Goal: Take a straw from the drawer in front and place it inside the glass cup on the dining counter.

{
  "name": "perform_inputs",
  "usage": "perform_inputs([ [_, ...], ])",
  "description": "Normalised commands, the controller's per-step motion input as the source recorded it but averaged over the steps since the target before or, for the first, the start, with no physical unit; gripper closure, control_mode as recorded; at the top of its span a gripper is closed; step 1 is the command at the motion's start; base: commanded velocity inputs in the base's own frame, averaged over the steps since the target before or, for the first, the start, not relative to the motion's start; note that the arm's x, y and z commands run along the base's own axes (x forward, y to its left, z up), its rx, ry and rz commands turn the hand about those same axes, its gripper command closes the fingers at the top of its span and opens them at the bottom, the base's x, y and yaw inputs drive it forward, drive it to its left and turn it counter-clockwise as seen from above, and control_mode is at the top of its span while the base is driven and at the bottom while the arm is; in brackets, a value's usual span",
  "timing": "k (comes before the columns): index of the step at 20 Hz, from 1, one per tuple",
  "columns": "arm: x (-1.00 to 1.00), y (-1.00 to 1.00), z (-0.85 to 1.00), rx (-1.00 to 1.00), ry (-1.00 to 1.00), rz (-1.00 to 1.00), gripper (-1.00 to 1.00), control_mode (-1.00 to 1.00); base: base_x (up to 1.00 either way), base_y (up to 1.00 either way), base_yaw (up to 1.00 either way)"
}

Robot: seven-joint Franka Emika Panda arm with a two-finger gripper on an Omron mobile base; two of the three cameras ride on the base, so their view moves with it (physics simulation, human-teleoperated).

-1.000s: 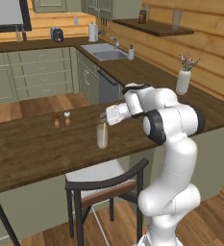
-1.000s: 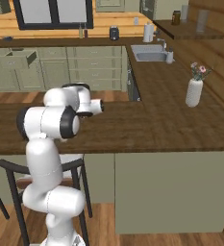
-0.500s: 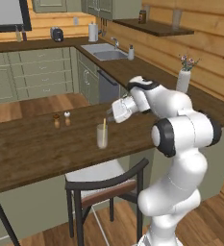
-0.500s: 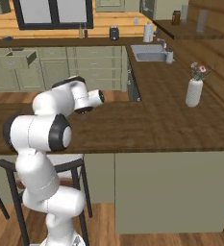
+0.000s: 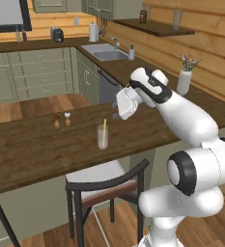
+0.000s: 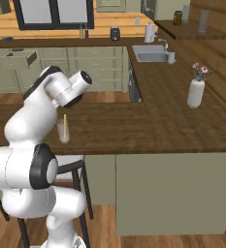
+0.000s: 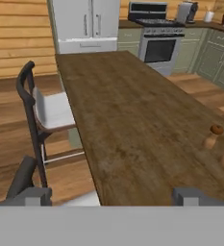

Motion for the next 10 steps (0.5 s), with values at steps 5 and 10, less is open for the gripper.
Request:
perform_inputs([
  [5, -0.92, 0.00, 0.24, -0.32, 0.00, -0.07, -1.00, -1.00, 0.00, 0.00, 0.00],
  [10, -0.77, 0.00, 0.01, -0.32, 0.02, -0.11, -1.00, -1.00, 0.00, 0.00, 0.00],
])
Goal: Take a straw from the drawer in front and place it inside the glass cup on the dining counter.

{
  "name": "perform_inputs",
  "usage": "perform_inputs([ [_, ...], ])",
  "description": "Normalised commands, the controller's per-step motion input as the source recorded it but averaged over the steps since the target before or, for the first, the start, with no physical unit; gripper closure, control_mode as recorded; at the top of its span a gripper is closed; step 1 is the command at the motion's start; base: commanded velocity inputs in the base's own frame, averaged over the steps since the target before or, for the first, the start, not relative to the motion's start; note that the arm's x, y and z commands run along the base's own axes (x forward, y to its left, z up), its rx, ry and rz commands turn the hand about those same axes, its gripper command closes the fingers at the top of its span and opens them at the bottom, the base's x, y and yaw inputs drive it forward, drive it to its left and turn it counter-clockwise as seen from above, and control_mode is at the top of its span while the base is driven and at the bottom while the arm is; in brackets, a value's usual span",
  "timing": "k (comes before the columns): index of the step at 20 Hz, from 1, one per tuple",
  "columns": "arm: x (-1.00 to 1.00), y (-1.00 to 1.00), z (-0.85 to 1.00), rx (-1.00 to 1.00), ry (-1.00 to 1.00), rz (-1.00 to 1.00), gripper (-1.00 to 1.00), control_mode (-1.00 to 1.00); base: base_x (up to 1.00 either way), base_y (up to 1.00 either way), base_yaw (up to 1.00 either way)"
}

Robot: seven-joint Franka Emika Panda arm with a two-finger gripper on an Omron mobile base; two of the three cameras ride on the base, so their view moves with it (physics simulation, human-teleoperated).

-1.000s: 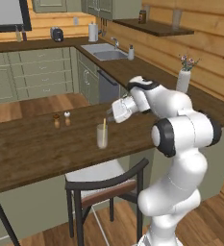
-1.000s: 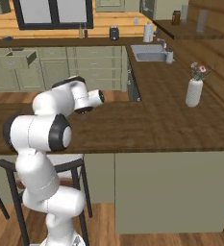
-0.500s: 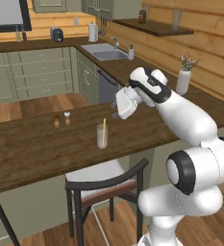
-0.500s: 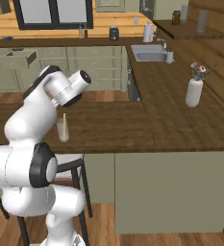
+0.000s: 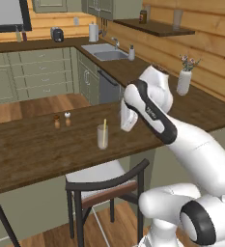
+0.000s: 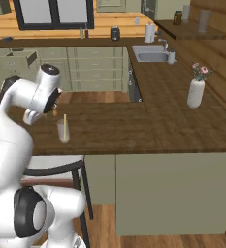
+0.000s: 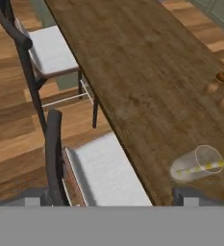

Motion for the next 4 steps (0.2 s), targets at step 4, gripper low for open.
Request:
perform_inputs([
  [4, -0.43, 0.00, 0.00, -0.31, 0.12, -0.12, -1.00, -1.00, 0.00, 0.00, 0.00],
])
